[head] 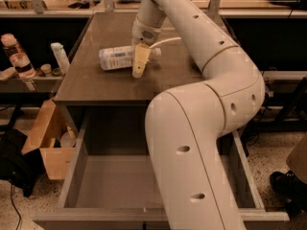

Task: Place blue plastic bottle into top drawer

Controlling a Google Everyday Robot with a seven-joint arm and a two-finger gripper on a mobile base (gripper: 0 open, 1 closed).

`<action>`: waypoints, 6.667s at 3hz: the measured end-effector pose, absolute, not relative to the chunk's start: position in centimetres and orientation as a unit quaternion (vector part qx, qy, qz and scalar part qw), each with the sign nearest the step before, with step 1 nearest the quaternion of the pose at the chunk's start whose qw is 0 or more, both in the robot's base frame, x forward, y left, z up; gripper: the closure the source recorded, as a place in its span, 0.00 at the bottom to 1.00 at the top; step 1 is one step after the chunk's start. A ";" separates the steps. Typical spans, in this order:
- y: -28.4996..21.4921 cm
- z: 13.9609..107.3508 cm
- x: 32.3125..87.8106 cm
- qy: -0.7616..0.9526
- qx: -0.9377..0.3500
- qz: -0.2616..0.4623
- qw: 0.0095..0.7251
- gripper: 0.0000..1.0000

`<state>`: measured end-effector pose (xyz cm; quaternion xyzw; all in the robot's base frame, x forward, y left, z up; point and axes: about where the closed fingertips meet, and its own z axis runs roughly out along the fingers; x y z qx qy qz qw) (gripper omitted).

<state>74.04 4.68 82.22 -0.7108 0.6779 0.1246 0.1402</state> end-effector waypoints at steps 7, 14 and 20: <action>4.9 84.1 74.6 0.667 -0.716 0.115 0.171 1.00; 0.9 85.8 56.1 0.737 -0.633 0.094 0.218 1.00; -0.3 81.5 47.3 0.815 -0.537 0.120 0.182 1.00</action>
Offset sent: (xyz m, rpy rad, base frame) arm 0.0056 0.0046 -0.0015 0.0105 -0.0169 -0.0044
